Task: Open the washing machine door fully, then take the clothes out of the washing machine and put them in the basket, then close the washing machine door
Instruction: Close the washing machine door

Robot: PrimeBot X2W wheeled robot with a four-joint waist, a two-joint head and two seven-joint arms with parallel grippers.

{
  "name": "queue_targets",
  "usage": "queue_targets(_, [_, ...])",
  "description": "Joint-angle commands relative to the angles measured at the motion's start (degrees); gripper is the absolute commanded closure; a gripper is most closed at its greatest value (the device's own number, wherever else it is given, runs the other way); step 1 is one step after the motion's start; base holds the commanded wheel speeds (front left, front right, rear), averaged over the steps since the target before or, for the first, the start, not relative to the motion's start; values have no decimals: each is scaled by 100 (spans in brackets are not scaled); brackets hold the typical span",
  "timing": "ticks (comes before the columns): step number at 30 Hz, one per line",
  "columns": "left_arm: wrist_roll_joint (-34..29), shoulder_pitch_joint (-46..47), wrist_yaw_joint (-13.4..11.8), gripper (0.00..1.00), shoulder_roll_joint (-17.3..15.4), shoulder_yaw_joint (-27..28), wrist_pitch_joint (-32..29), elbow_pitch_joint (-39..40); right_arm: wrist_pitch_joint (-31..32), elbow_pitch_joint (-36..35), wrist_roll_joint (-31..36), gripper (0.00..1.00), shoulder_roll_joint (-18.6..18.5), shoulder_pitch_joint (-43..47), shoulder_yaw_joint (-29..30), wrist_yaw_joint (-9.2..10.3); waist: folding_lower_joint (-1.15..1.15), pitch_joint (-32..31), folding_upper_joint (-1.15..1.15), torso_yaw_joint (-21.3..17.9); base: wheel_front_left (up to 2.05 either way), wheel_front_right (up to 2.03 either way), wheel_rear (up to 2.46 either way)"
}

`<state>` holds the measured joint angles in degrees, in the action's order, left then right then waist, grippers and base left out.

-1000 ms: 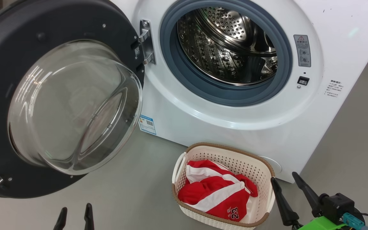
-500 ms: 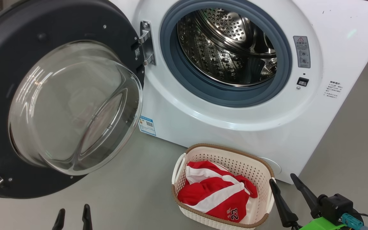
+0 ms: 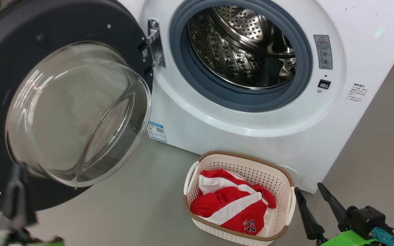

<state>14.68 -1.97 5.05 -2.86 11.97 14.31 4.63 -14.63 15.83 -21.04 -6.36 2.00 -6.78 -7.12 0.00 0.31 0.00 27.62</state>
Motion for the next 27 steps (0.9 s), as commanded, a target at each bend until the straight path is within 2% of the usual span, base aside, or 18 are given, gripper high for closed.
queue_targets(1, [-80, 392, 84, 100, -194, 366, 69, 304, -37, -166, 56, 0, -30, -101, -75, -36, 0, 29, 0, 6, 0, 0, 0])
queue_targets(3, [-97, 533, 116, 100, -289, 481, 69, 380, -37, -176, 64, 0, -24, -94, -59, -36, 0, 51, 0, 10, 0, 0, 0])
queue_targets(7, [27, 1217, 201, 100, -759, 883, 69, 388, -37, -221, 95, 0, -17, -96, 17, -36, 0, 176, 0, 40, 0, 0, 0])
queue_targets(14, [544, 2566, 240, 100, -1648, 1271, 69, -404, -37, -280, 144, 0, 37, -127, 132, -36, 0, 384, 0, 108, 0, 0, 0])
queue_targets(17, [1191, 3088, 242, 100, -1899, 1394, 69, -1086, -37, -309, 154, 0, 57, -130, 180, -36, 0, 461, 0, 133, 0, 0, 0])
queue_targets(18, [1616, 3379, 242, 100, -2145, 1415, 11, -1712, -37, -323, 160, 0, 68, -125, 215, -36, 0, 501, 0, 146, 0, 0, 0])
queue_targets(21, [2202, 3827, 243, 100, -2547, 1406, -331, -2659, -37, -343, 170, 0, 78, -114, 265, -36, 0, 551, 0, 159, 0, 0, 0])
queue_targets(27, [3162, 4505, 243, 100, -3063, 1257, -1727, -4326, -37, -369, 192, 0, 117, -118, 332, -36, 0, 627, 0, 193, 0, 0, 0])
